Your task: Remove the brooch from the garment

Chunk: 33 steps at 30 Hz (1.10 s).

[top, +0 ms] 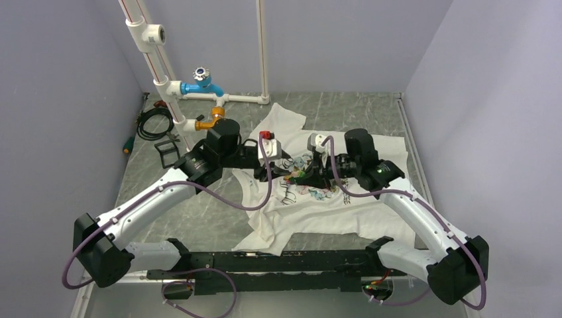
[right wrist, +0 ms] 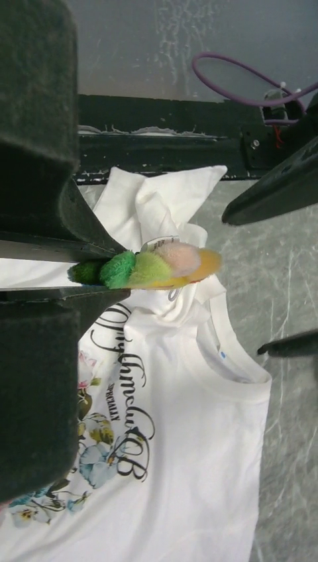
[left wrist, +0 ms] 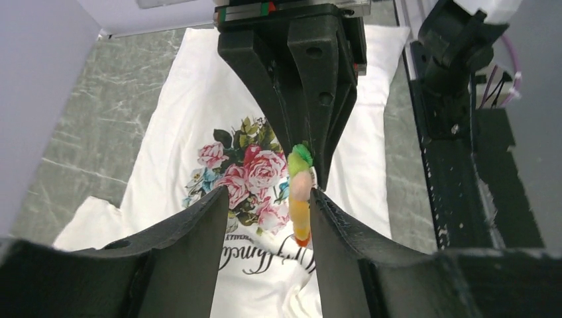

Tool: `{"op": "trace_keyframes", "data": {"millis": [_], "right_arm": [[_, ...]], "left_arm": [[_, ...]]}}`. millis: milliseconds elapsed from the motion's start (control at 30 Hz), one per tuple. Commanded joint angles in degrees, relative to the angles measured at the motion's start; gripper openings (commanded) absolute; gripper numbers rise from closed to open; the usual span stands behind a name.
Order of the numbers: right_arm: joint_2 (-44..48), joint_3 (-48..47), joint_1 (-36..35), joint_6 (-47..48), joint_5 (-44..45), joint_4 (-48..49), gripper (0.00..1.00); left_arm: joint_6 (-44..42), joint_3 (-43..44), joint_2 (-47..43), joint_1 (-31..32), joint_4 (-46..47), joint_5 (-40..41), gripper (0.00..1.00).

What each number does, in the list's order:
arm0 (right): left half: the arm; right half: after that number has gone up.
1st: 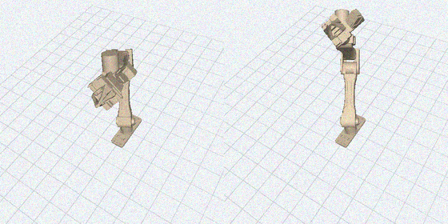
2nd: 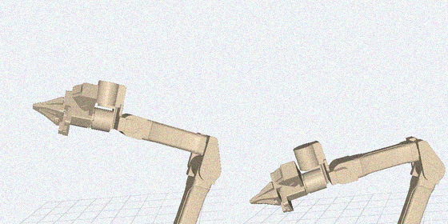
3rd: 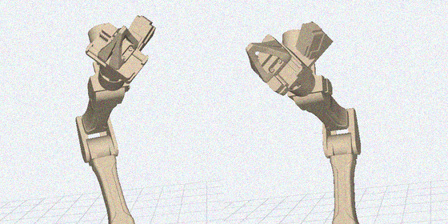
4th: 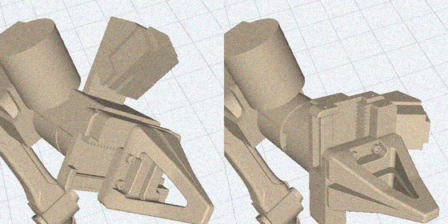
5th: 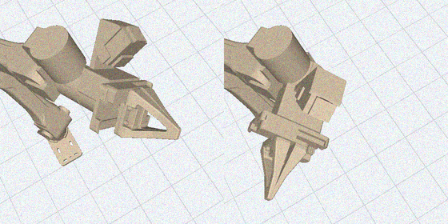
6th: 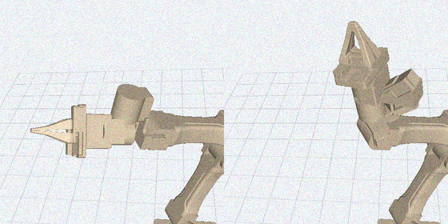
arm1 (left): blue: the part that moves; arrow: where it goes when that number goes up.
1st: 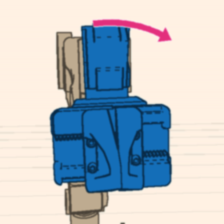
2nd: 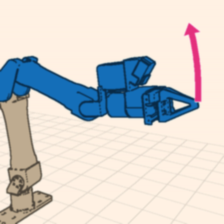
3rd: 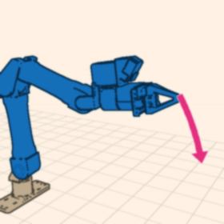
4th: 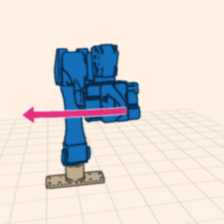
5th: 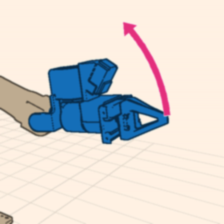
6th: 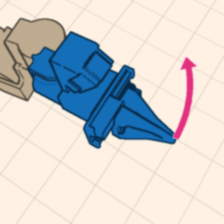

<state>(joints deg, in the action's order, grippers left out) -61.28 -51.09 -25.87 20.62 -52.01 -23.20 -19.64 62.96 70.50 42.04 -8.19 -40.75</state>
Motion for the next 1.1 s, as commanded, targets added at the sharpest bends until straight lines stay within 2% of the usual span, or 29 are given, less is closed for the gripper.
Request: {"op": "trace_keyframes", "data": {"millis": [0, 167, 300, 467, 567, 633, 867, 1067], "right_arm": [[0.5, -2.5, -3.6, 3.7, 2.1, 2.2, 0.00], [-0.3, -3.3, -5.9, 5.0, 2.6, 2.3, 0.00], [-0.5, -3.9, -7.3, 6.0, 3.3, 2.3, 0.00], [-0.5, -4.0, -8.1, 6.2, 3.7, 2.4, 0.00], [-0.6, -4.2, -8.4, 6.2, 4.0, 2.4, 0.00], [-0.6, -4.2, -8.4, 6.0, 4.2, 2.4, 0.07], [-0.7, -3.9, -8.4, 5.1, 5.3, 2.1, 0.42], [-0.1, -4.1, -8.4, 4.9, 6.9, 0.2, 0.75]], "left_arm": [[-10.2, -1.8, -2.6, 0.8, -5.4, -2.4, 0.54], [-11.2, -1.8, -2.7, 2.1, -8.9, -2.5, 0.53], [-10.8, -2.4, -3.0, 2.8, -8.8, 0.0, 0.48], [-11.3, -2.9, -3.6, 2.9, -10.0, 0.2, 0.26], [-11.8, -2.9, -4.0, 3.0, -11.6, 0.8, 0.09], [-11.4, -2.9, -4.8, 3.0, -12.5, 2.4, 0.00], [-13.5, -3.5, -9.1, 2.2, -21.6, 4.6, 0.00], [-17.7, -5.0, -14.7, -4.8, -33.6, 5.8, 0.00]]}}
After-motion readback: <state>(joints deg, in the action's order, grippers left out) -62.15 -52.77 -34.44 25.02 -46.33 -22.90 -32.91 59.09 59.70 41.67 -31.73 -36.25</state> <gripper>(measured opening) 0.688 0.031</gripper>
